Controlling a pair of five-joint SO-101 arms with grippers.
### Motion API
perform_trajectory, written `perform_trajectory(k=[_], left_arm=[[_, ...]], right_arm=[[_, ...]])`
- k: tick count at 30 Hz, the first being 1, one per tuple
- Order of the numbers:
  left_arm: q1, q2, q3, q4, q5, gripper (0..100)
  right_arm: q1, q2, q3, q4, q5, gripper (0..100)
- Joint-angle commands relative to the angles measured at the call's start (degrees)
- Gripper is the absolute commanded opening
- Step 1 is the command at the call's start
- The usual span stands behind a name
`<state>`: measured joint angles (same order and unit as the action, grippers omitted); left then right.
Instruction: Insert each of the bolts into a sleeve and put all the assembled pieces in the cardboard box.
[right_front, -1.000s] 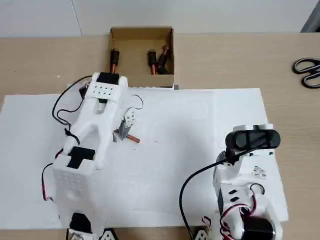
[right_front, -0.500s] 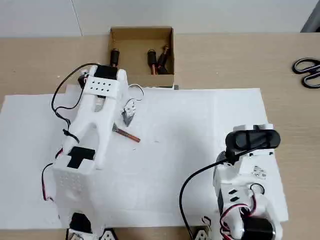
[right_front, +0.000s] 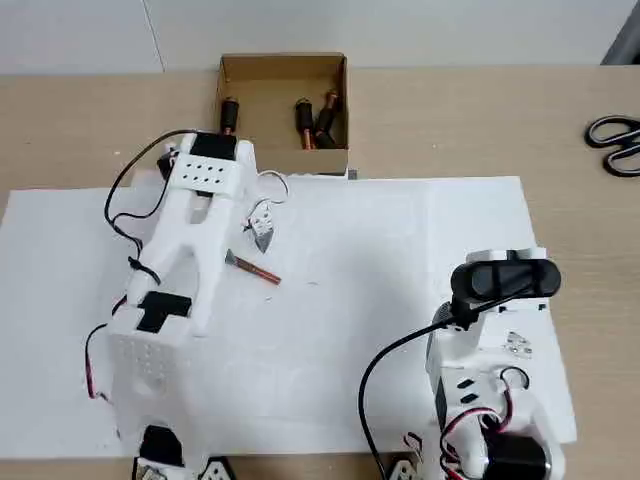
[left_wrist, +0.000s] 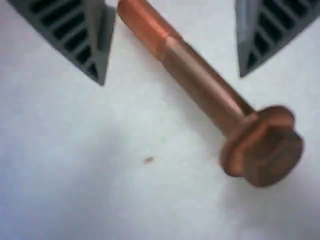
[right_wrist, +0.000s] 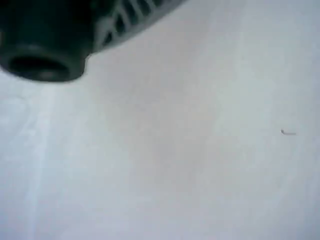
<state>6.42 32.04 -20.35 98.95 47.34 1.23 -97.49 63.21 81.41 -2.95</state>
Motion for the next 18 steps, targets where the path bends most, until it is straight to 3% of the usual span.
perform_trajectory(k=[1, 11, 18], left_arm=[[-0.1, 1.8, -0.3, 1.3, 0.3, 17], [-4.1, 4.3, -0.2, -2.3, 0.2, 16], [-4.6, 7.7, 0.5, -3.0, 0.1, 3]], right_arm=[[0.6, 0.0, -0.2, -1.5, -0.6, 0.3], [0.6, 0.0, -0.2, -1.5, -0.6, 0.3], [0.6, 0.0, -0.2, -1.5, -0.6, 0.3]])
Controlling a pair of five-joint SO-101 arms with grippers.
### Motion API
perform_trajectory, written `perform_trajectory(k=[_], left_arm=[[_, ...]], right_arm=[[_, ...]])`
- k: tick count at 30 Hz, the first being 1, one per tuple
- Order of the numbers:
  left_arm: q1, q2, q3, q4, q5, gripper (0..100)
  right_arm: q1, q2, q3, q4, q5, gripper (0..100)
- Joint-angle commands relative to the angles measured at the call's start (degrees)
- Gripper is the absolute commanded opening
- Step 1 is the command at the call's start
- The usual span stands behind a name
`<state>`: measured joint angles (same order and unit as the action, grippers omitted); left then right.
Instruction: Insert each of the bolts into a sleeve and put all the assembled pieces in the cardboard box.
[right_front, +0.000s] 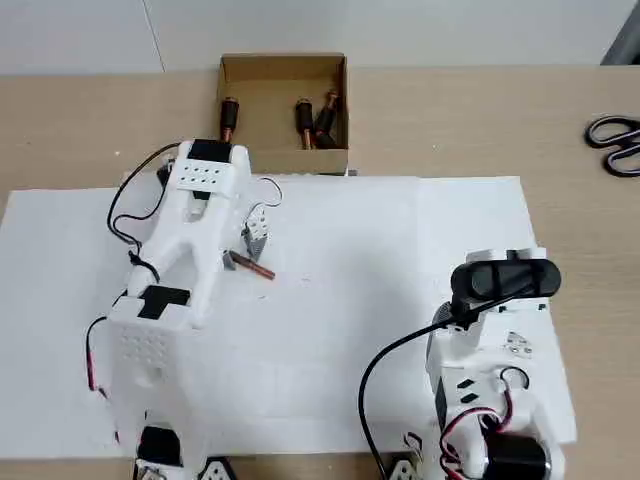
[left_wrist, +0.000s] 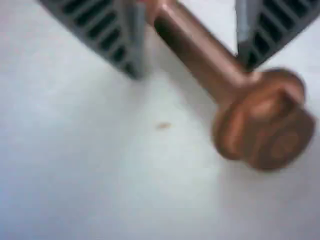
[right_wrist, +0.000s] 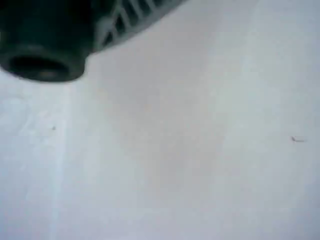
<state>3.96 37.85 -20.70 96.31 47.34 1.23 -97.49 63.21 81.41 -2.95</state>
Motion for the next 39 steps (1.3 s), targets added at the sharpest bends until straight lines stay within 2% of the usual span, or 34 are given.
perform_trajectory(k=[1, 8, 17, 26, 29, 39], left_arm=[[-2.1, 2.6, 0.7, -0.4, 0.2, 2], [-1.9, 1.3, -0.6, 0.0, 0.3, 1], [-0.1, -9.8, -9.6, 4.0, 0.0, 1], [1.8, -14.2, -9.6, 4.0, -0.6, 1], [1.8, -14.2, -8.7, 4.0, -7.4, 1], [0.5, -14.2, -2.2, 3.7, -48.2, 1]], right_arm=[[0.6, 0.0, -0.2, -1.5, -0.6, 0.3], [0.6, 0.0, -0.2, -1.5, -0.6, 0.3], [0.6, -0.2, -0.2, -1.5, -0.7, 0.3], [0.6, -0.2, -0.2, -2.1, -0.7, 0.3], [0.6, -0.2, -0.2, -1.9, -0.7, 0.3], [0.6, 0.0, -0.2, -1.6, -0.7, 0.3]])
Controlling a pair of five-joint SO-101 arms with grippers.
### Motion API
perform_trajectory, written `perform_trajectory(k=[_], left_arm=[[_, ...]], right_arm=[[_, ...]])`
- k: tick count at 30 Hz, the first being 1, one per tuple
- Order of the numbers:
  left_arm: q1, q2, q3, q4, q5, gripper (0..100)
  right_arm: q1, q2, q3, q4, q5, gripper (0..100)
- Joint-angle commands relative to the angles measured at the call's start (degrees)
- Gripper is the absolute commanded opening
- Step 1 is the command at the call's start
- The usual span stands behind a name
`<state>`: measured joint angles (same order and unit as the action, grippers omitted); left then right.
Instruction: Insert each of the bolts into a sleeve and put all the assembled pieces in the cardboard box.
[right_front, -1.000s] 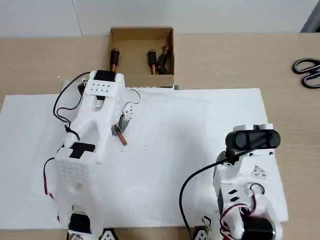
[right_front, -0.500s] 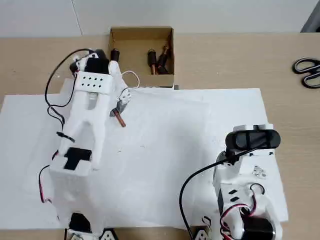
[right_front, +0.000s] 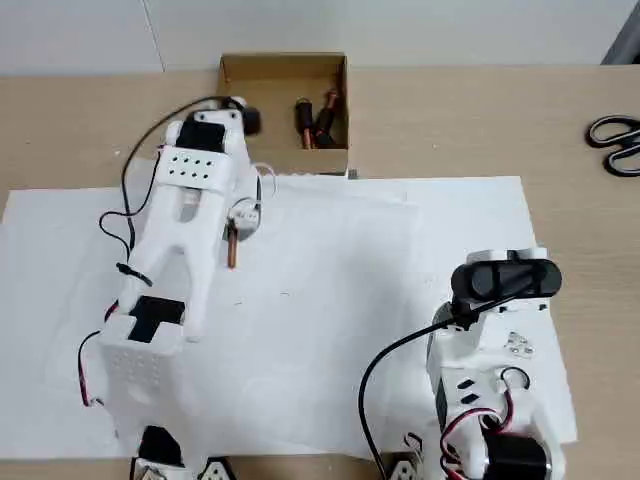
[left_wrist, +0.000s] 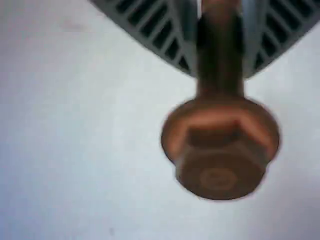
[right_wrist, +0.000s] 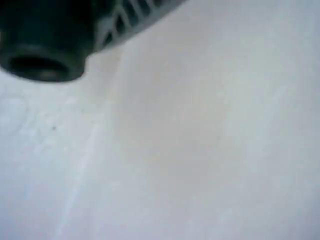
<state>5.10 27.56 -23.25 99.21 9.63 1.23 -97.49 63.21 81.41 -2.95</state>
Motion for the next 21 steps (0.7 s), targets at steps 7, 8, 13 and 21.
perform_trajectory(k=[7, 8, 13, 21], left_arm=[[-2.7, -3.9, 7.6, -4.1, -22.4, 1], [-3.0, -3.9, 8.6, -5.2, -22.4, 1], [-3.3, -4.0, 9.7, -7.2, -22.5, 1], [-3.2, -4.6, 9.6, -7.2, -24.3, 12]], right_arm=[[0.5, 0.0, 0.4, -1.9, -0.5, 0.3], [0.5, 0.0, 0.4, -1.9, -0.5, 0.3], [0.5, 0.0, 0.4, -1.9, -0.5, 0.3], [0.6, -0.4, 0.4, -1.9, -0.6, 0.3]])
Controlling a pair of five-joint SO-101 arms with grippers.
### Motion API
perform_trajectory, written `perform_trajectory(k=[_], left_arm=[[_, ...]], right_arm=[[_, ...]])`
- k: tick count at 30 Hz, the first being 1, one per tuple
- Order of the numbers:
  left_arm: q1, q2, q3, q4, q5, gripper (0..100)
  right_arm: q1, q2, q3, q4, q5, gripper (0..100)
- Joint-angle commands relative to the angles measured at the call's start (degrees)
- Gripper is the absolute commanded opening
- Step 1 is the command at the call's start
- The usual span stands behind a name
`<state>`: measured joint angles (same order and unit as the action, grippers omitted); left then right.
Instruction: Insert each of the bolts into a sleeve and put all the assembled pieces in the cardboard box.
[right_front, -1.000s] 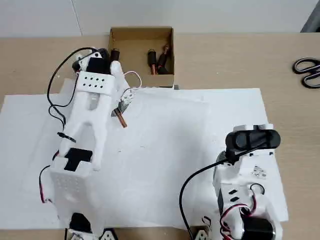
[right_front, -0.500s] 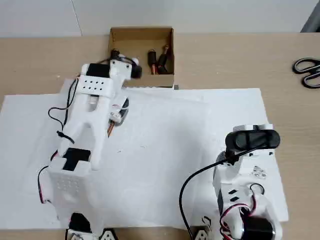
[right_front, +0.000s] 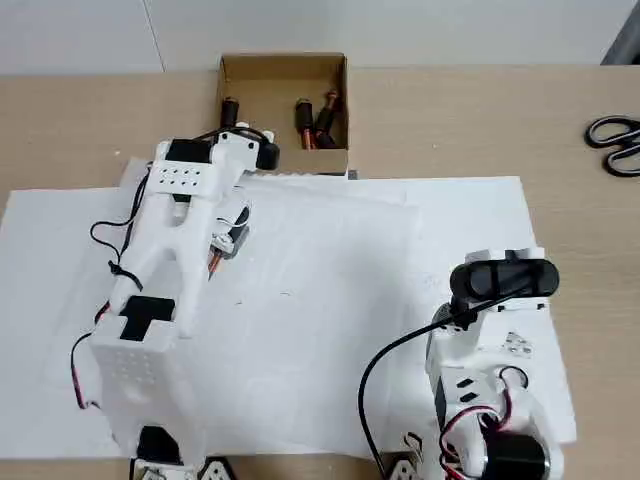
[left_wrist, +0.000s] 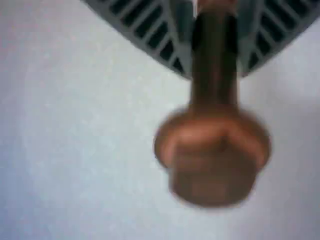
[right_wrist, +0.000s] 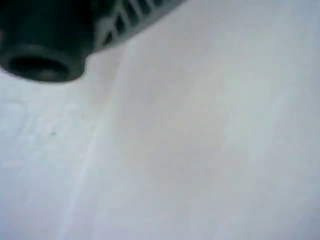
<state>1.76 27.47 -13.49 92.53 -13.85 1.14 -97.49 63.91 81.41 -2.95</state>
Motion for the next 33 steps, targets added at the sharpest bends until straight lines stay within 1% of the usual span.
perform_trajectory(k=[1, 4, 14, 21, 28, 33], left_arm=[[0.3, -4.5, -0.2, -0.6, -0.8, 12], [0.3, -3.9, -0.4, -1.0, -0.9, 12], [0.3, -3.8, -0.4, -6.6, -0.8, 12], [0.0, -0.7, -0.5, -6.8, -0.7, 12], [0.3, 3.3, -0.7, -7.4, -0.7, 2], [0.2, 3.4, -0.7, -8.4, -0.6, 1]], right_arm=[[0.7, -0.4, -0.3, -1.9, -0.6, 0.3], [0.7, -0.4, -0.3, -1.9, -0.6, 0.3], [0.7, -0.4, -0.3, -1.9, -0.6, 0.3], [0.7, -0.4, -0.3, -1.9, -0.6, 0.3], [0.7, -0.4, -0.3, -1.8, -0.6, 0.3], [0.7, -0.4, -0.3, -1.8, -0.6, 0.3]])
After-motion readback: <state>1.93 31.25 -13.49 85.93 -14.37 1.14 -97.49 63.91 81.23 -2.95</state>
